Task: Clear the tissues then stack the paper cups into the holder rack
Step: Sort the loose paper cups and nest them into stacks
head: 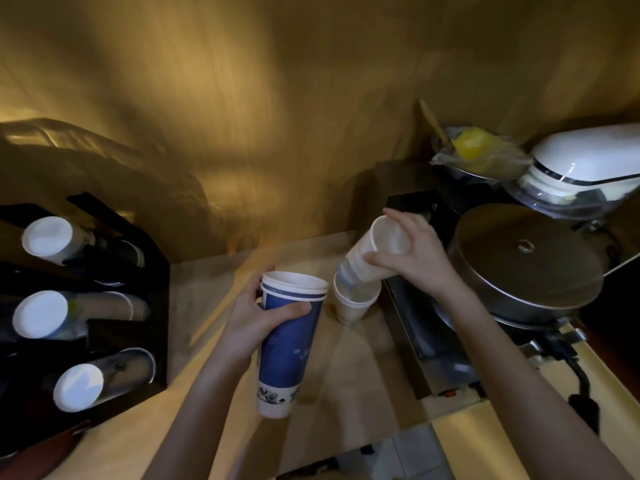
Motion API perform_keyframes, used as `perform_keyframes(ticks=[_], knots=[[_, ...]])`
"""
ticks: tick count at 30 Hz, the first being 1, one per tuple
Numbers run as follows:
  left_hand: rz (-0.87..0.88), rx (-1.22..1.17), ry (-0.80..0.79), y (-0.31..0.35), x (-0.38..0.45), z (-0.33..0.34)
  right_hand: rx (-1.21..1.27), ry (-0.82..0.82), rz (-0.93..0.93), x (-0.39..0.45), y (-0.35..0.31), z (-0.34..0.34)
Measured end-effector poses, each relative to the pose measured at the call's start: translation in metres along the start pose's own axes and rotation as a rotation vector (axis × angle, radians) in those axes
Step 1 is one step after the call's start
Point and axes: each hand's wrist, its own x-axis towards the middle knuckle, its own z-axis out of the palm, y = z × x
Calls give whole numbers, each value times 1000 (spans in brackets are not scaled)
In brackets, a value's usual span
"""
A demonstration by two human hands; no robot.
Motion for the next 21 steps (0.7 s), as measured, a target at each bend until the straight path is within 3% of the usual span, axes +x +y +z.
perform_keyframes(ticks=[6, 16, 18, 21], knots=[[-42, -8, 2, -4, -4, 11, -364, -245, -7, 10, 19, 48], [-66, 31, 24, -5, -8, 17, -429, -337, 45, 15, 44, 86], [-56, 53, 24, -4, -9, 16, -375, -267, 42, 14, 33, 82], [-26, 112, 46, -6, -8, 16, 37, -159, 44, 2, 0, 68]])
